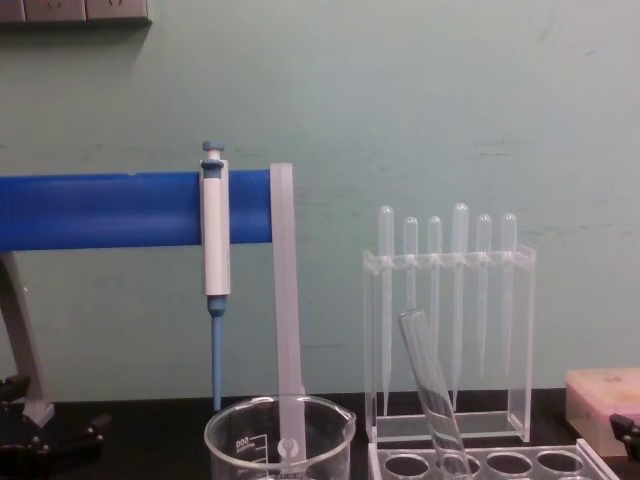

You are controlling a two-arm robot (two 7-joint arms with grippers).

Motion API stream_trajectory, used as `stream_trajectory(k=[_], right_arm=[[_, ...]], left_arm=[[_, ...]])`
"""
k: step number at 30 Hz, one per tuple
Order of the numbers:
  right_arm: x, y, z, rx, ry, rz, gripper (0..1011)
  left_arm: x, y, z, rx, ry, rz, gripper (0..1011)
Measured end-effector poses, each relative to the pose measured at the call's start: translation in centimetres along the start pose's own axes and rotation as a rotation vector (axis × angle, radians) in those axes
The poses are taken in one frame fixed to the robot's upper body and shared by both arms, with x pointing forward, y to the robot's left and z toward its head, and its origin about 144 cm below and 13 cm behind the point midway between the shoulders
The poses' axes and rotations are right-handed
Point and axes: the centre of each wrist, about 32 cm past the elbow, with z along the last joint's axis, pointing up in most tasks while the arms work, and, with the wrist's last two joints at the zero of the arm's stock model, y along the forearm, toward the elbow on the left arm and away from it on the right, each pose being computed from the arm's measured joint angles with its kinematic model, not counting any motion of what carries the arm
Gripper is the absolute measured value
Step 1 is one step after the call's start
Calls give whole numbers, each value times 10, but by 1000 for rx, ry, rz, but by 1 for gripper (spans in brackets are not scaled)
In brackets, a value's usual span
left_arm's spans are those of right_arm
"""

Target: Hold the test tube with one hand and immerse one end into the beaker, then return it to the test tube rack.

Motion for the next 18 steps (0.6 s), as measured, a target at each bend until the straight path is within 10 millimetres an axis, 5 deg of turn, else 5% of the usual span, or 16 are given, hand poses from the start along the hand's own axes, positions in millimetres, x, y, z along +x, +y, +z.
stream_trajectory(k=[18], right_arm=[[0, 0, 0, 0, 0, 0, 1002]], left_arm=[[0, 0, 0, 0, 0, 0, 1000]])
